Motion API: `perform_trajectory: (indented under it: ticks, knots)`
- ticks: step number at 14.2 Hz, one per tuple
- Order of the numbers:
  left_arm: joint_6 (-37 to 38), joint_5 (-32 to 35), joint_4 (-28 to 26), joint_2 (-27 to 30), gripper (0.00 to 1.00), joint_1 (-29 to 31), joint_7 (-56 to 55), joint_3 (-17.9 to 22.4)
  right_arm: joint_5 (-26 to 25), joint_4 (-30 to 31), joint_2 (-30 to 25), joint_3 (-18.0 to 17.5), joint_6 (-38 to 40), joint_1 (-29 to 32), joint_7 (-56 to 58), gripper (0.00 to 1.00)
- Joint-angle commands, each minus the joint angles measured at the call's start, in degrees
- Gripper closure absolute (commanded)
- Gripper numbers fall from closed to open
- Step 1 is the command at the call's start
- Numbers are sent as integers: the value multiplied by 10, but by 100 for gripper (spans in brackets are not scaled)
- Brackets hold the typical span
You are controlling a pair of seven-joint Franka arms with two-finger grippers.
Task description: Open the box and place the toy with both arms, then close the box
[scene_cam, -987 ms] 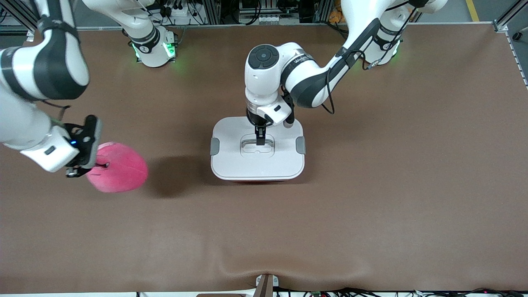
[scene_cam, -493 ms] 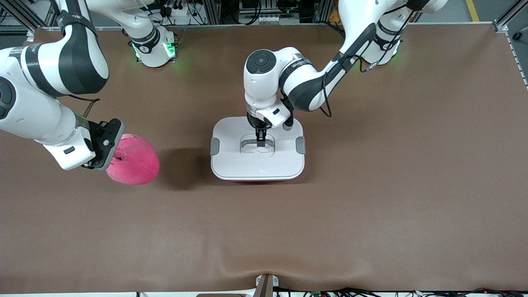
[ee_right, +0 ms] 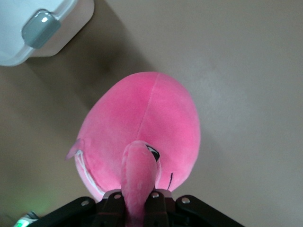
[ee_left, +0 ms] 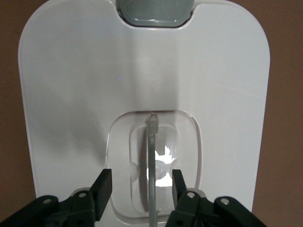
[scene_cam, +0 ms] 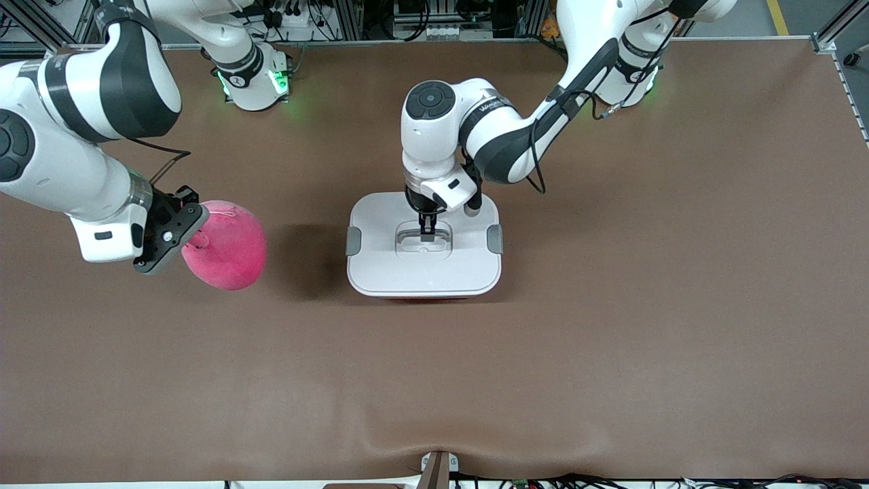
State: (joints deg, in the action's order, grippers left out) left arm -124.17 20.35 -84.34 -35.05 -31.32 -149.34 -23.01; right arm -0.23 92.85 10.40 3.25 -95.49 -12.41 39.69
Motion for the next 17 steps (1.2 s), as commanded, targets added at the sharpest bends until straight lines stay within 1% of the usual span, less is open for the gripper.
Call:
perform_trajectory:
  ticks: [1,4,5,7,9,11,13,15,17]
  knots:
    - [-5,17,15,-11,47,-7,-10,3,4,19,-22,2,13,1,-57,100]
    - [-9,21,15,-14,48,-7,-10,3,15,19,-22,4,27,2,-109,100]
    - [-10,22,15,-14,50,-7,-10,3,15,19,-22,4,29,1,-124,100]
    - [-13,23,15,-14,50,-7,-10,3,15,19,-22,3,34,-2,-149,100]
    - [-13,23,15,-14,53,-7,-10,3,16,18,-22,1,40,-6,-200,100]
    - [-13,23,15,-14,55,-6,-10,3,39,16,-22,1,47,-8,-243,100]
    - [-13,23,15,-14,57,-6,-10,3,46,15,-22,1,49,-15,-286,100]
    - [-13,23,15,-14,63,-6,-10,4,47,14,-22,0,49,-30,-362,100]
    - [-13,23,15,-14,65,-6,-10,4,47,11,-22,0,49,-53,-445,100]
